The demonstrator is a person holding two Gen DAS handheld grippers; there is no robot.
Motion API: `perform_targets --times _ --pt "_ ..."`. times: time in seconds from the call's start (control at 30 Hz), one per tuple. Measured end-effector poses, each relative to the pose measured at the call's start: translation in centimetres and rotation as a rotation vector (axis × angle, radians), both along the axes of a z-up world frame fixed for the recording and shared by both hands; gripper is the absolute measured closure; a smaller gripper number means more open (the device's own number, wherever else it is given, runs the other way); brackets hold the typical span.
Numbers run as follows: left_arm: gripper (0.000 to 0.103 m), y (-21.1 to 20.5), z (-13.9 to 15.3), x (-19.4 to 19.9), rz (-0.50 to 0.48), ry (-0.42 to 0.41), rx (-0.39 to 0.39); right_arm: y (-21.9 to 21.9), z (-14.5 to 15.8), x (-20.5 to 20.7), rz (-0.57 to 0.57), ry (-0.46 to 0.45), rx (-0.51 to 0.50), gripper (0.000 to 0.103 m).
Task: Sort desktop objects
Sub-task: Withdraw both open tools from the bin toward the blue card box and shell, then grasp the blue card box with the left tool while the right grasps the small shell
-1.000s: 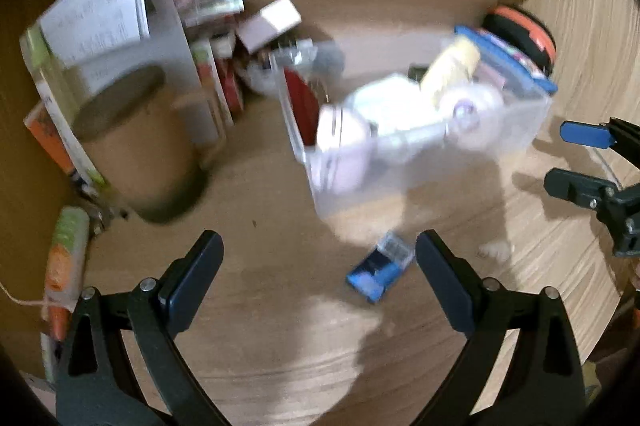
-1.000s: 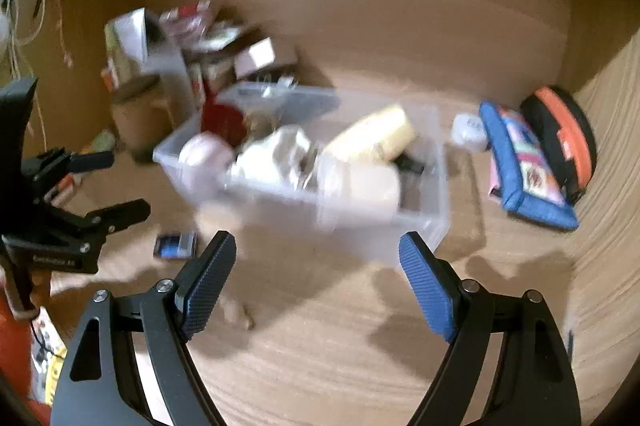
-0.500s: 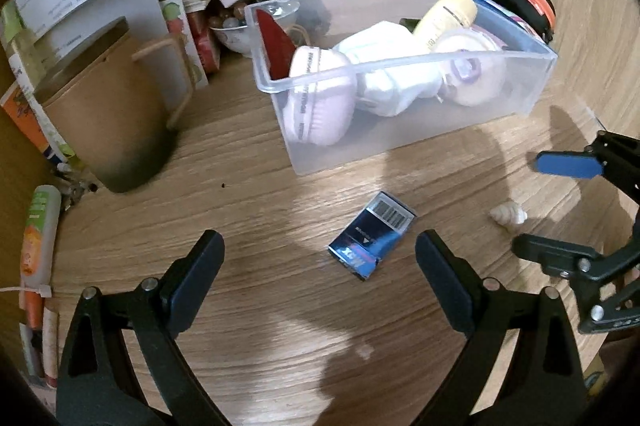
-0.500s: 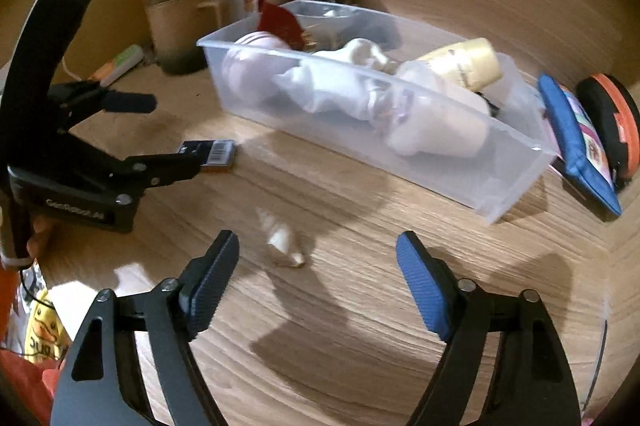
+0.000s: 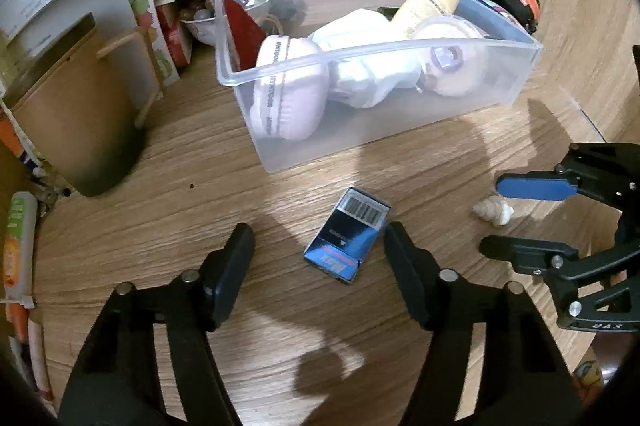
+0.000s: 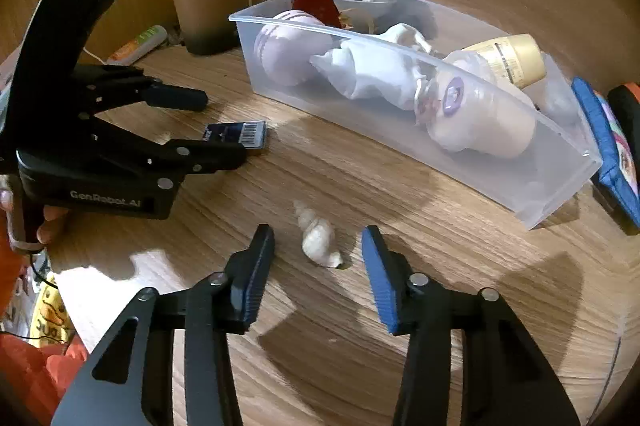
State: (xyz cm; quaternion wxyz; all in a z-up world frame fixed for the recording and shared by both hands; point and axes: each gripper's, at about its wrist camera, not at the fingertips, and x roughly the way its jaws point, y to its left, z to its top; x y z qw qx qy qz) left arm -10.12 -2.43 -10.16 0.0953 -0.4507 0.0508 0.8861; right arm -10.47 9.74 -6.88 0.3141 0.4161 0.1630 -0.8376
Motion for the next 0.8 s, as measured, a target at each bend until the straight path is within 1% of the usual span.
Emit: perform_targets --times 0.07,0.17,0.2,0.27,0.3,0.33,0.43,0.63,0.8 --pt "0.041 0.1 0.0 0.0 -0.01 0.003 -0.001 -0.1 0.0 0.2 0.011 0.002 -0.003 0.069" --pt "0.044 0.5 0.0 0.0 -0.022 0.005 0.0 -0.4 -0.1 0.3 0.022 0.005 -0.004 0.072" --pt "0.047 0.5 0.0 0.0 -0.029 0.005 0.002 -0.4 -0.1 0.3 0.023 0.003 -0.007 0.073" --pt "0.058 0.7 0.1 0.0 -0.043 0.007 0.008 -0.4 -0.1 0.2 0.026 0.002 -0.011 0.076" --pt "0.068 0.8 0.1 0.1 -0.06 0.008 0.016 -0.4 -0.2 0.3 0.027 0.003 -0.012 0.078" --pt "0.071 1.0 0.1 0.2 -0.075 0.01 0.021 -0.4 -0.2 0.3 0.029 0.004 -0.013 0.081" --pt "0.076 1.4 0.2 0.4 -0.089 0.018 0.009 -0.4 -0.2 0.4 0.03 0.012 -0.011 0.087" --pt "0.077 1.9 0.2 0.4 -0.073 0.024 -0.002 -0.4 -0.3 0.3 0.027 0.006 -0.02 0.087" --pt "0.077 1.9 0.3 0.7 -0.05 0.036 0.001 0.0 -0.2 0.1 0.003 -0.021 -0.053 0.087"
